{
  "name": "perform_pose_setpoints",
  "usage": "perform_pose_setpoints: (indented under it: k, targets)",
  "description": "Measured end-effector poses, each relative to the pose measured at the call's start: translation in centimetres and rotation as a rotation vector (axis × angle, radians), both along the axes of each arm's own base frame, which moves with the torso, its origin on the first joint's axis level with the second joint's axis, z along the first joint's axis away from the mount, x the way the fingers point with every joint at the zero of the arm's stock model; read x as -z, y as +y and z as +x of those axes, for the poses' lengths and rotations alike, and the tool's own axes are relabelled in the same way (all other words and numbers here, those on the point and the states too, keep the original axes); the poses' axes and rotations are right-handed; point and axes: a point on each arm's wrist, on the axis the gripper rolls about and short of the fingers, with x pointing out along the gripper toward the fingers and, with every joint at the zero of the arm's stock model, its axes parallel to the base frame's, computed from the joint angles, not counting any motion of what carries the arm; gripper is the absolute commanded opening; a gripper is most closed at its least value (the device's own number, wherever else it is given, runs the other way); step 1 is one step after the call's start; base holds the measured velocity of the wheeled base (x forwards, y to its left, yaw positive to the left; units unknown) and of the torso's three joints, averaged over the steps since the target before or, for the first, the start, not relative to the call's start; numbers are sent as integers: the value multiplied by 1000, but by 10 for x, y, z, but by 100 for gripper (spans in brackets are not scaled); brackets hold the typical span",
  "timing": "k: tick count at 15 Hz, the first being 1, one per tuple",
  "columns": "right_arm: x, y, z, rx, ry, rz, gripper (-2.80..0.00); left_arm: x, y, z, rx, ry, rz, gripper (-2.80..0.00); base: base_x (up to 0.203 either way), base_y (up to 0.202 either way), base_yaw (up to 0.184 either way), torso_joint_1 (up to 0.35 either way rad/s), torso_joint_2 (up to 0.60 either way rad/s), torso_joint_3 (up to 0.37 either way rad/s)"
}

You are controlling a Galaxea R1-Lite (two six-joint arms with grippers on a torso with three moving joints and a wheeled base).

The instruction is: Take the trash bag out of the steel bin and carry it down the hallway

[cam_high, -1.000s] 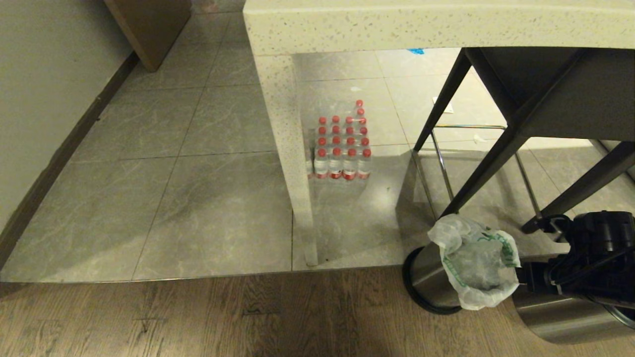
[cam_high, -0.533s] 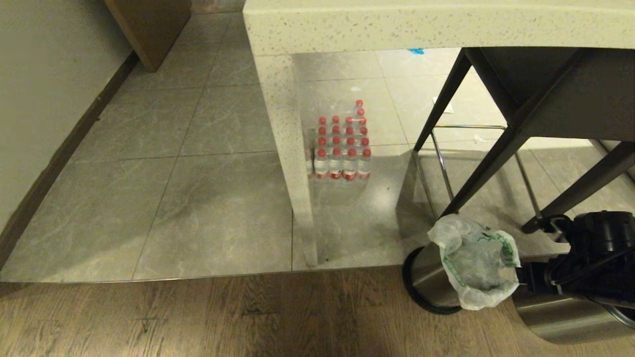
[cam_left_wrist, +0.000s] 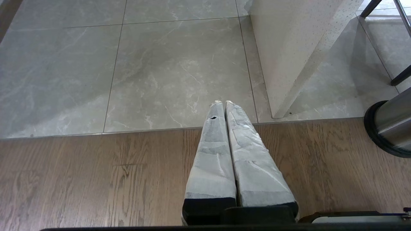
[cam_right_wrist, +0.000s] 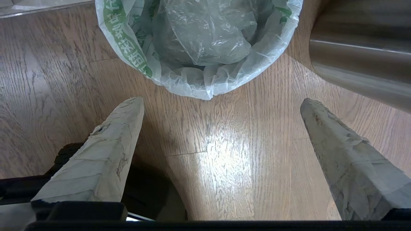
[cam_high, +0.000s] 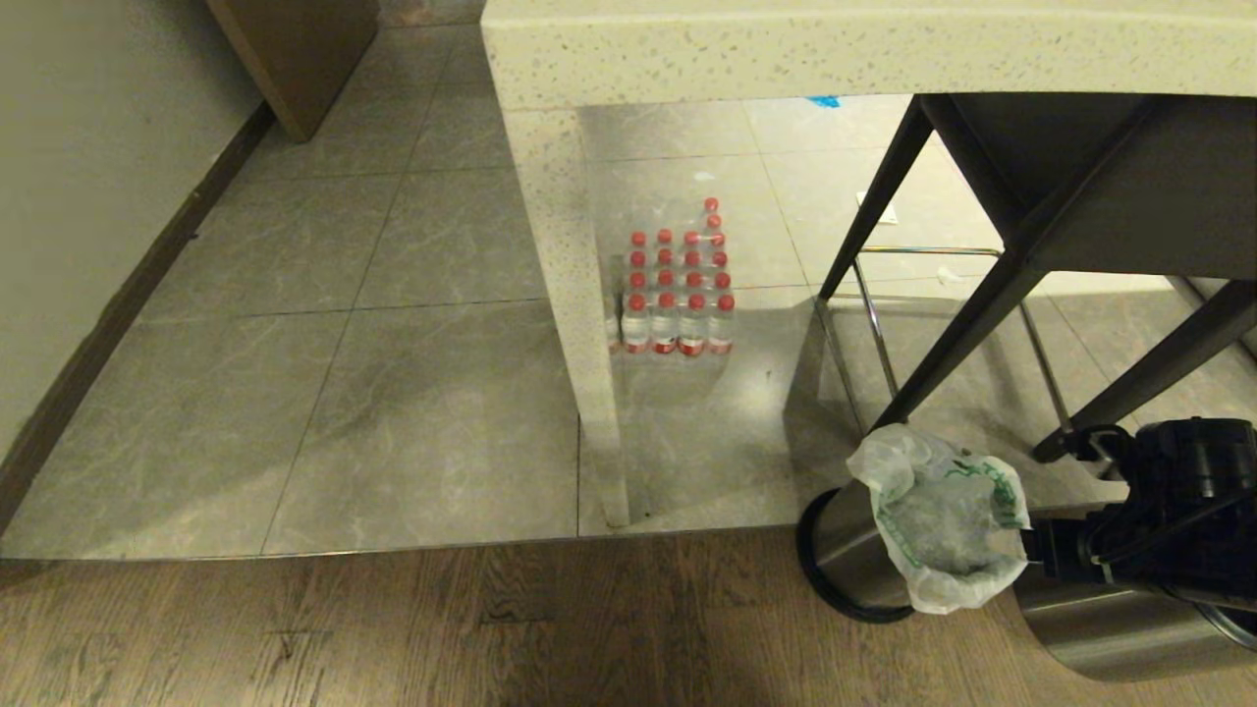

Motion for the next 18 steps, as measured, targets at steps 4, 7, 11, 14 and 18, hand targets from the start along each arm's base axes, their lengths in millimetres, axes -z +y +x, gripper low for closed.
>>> perform_pose_setpoints:
  k: [4,7,11,14,18]
  targets:
    - [0,0,0,-1,0,0,0,0,0,0,0,0,-1,-280,0,0,0,0,0,0]
    - [0,0,0,-1,0,0,0,0,0,0,0,0,0,-280,0,0,0,0,0,0]
    - [0,0,0,0,0,0,0,0,0,0,1,0,0,-280,0,0,0,0,0,0]
    - [0,0,0,-1,0,0,0,0,0,0,1,0,0,-280,0,0,0,0,0,0]
    - [0,0,0,0,0,0,0,0,0,0,1,0,0,-280,0,0,0,0,0,0]
